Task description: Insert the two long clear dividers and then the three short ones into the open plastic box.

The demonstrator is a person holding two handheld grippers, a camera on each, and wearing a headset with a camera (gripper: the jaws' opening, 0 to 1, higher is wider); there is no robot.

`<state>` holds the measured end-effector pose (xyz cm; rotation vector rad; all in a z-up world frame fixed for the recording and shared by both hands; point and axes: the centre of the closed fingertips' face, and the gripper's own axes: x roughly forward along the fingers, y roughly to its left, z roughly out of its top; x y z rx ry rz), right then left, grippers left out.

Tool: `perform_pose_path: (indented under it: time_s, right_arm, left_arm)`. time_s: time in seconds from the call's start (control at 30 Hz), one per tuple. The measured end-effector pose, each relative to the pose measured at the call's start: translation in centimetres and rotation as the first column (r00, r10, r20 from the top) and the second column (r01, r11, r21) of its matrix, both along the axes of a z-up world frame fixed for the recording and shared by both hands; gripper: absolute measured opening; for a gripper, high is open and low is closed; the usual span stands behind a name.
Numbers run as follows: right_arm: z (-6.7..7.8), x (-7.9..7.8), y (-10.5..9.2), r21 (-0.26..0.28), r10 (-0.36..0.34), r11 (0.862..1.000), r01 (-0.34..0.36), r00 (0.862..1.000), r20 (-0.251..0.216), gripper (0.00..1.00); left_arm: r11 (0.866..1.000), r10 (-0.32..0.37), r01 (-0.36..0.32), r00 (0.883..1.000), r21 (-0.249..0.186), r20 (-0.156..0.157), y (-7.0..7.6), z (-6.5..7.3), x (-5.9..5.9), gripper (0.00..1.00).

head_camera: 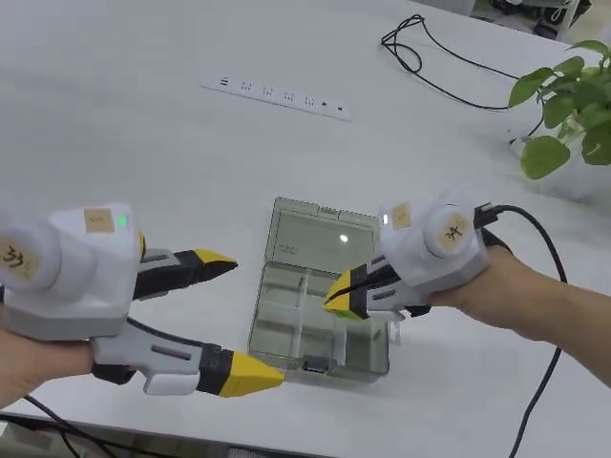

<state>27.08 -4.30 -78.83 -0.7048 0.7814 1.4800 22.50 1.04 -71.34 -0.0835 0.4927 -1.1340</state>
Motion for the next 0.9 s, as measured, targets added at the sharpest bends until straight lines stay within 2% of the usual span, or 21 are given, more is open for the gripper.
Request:
perform_pose_path:
  time_s: [0.43,0.73,0.9]
  right_arm:
    - [-2.4,-0.1,0.0,-0.083,0.032,0.996,-0.031,0.999,0.009,0.02]
    - [-2.4,-0.2,0.0,-0.104,0.052,0.993,-0.049,0.998,0.019,0.02]
    - [-2.4,-0.1,-0.1,-0.099,0.044,0.994,-0.042,0.999,0.020,0.03]
  left_arm:
    - [1.000,-0.001,0.001,1.000,-0.002,0.001,0.1,0.0,0.2,0.85]
    - [1.000,0.000,0.000,1.000,-0.005,0.002,0.1,-0.1,0.3,0.85]
    - [1.000,-0.004,0.004,1.000,-0.005,0.006,0.0,0.1,0.3,0.85]
